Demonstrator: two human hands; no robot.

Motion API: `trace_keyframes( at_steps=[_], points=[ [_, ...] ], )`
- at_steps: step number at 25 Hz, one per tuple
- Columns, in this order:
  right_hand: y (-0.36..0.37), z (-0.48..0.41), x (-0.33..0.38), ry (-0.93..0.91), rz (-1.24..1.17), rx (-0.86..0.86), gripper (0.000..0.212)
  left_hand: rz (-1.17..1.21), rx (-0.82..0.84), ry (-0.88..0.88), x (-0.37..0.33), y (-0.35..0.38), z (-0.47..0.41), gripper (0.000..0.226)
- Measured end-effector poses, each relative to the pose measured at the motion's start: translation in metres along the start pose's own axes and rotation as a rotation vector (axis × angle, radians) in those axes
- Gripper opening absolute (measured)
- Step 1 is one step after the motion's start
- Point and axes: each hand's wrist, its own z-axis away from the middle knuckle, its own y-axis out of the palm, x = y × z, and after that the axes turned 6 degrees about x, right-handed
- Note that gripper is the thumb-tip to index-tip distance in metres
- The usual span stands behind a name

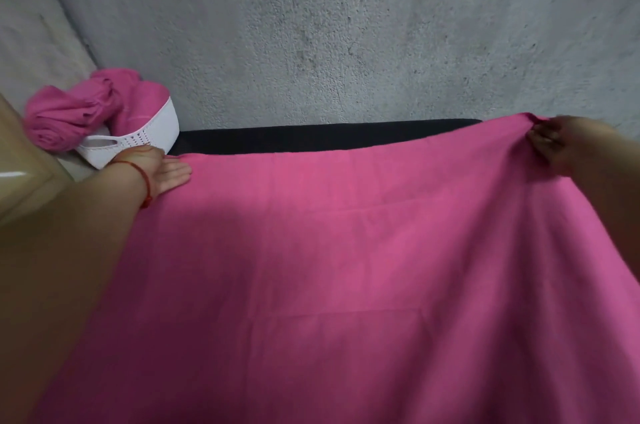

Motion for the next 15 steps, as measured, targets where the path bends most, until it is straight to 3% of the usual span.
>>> trace_keyframes(
  at_steps=[2, 3, 5, 7, 9, 11, 14, 15],
  points=[
    [-0.002, -0.016, -0.024, -0.039, 0.245, 0.062, 0.02, -0.018, 0.01, 0.043, 0.021, 0.004, -0.007, 0.042],
    [-0.005, -0.014, -0.039, -0.125, 0.559, 0.055, 0.024, 0.011, 0.01, 0.084, 0.032, 0.002, -0.015, 0.034],
    [0.0, 0.01, -0.068, -0.293, 0.821, -0.007, 0.035, -0.113, -0.05, 0.253, 0.053, -0.001, -0.02, 0.02],
    [0.007, 0.029, -0.088, -0.497, 0.966, 0.042, 0.037, -0.617, -0.083, 0.499, 0.071, -0.005, -0.025, 0.032],
    [0.011, 0.028, -0.102, -0.652, 1.29, 0.15, 0.04, -1.247, 0.028, 0.633, 0.081, 0.003, -0.021, 0.054],
    [0.015, 0.018, -0.095, -0.6, 1.465, 0.204, 0.052, -1.465, 0.087, 0.473, 0.081, 0.013, -0.016, 0.065],
    [-0.005, -0.019, -0.091, -0.445, 1.819, 0.247, 0.103, -1.471, 0.106, 0.282, 0.069, 0.009, -0.006, 0.08],
    [-0.011, -0.027, -0.087, -0.392, 1.888, 0.234, 0.112, -1.496, 0.072, 0.2, 0.064, 0.008, -0.001, 0.077]
  ],
)
